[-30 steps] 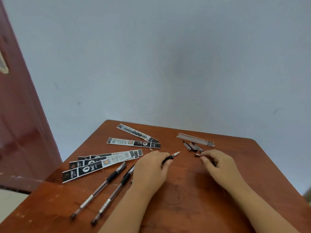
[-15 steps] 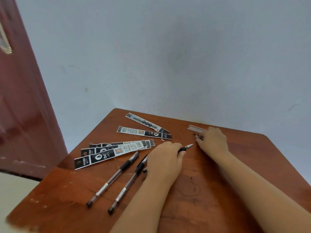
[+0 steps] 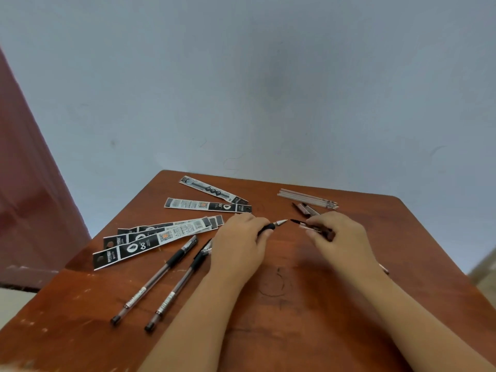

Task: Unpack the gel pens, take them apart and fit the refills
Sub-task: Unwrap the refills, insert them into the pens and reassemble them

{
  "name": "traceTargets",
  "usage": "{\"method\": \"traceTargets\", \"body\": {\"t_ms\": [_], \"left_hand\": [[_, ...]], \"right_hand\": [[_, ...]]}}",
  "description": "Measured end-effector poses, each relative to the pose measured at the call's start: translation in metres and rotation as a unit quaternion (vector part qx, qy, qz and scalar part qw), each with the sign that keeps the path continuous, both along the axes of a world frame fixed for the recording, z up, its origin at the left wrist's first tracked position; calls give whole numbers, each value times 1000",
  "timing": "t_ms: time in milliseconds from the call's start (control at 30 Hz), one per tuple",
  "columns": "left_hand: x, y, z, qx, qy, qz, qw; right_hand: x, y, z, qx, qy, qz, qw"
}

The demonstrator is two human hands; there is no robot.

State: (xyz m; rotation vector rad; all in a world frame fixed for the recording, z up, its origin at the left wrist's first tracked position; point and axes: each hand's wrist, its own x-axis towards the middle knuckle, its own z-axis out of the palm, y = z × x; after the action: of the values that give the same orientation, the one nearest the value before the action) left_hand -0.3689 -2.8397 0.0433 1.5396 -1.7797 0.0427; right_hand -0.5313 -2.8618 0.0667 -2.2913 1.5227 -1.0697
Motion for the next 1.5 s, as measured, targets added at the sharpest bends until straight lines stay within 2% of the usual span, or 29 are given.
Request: {"method": "traceTargets", "body": {"t_ms": [67,300,633,867,1000,1133,1367,1500], "left_hand": [[-3,0,-2,7,-23,-20,1000],[-6,2,-6,14,-47,-58,997],[-8,3,-6,18,-12,-79,997],[-6,8,-2,21,7,-142,990],[-3,8,-3,19,-8,-167,986],[-2,7,-2,15,-26,-172,985],[-10,7,-2,12,-20,-91,996],[-11,10,3,75,-86,-15,993]], "right_hand": [[-5,-3,-5,8,-36,-2,999],[-8,-7,-13,-13,-35,42,998],[-8,-5,-12,-1,-19,127,992],[-15,-1,-1,82,-42,163,982],[-16,-3,-3,100,-49,177,978],[-14,-4,-9,77,-57,194,976],[-4,-5,-23,7,-55,132,990],[0,-5,-27,14,-28,112,993]]}}
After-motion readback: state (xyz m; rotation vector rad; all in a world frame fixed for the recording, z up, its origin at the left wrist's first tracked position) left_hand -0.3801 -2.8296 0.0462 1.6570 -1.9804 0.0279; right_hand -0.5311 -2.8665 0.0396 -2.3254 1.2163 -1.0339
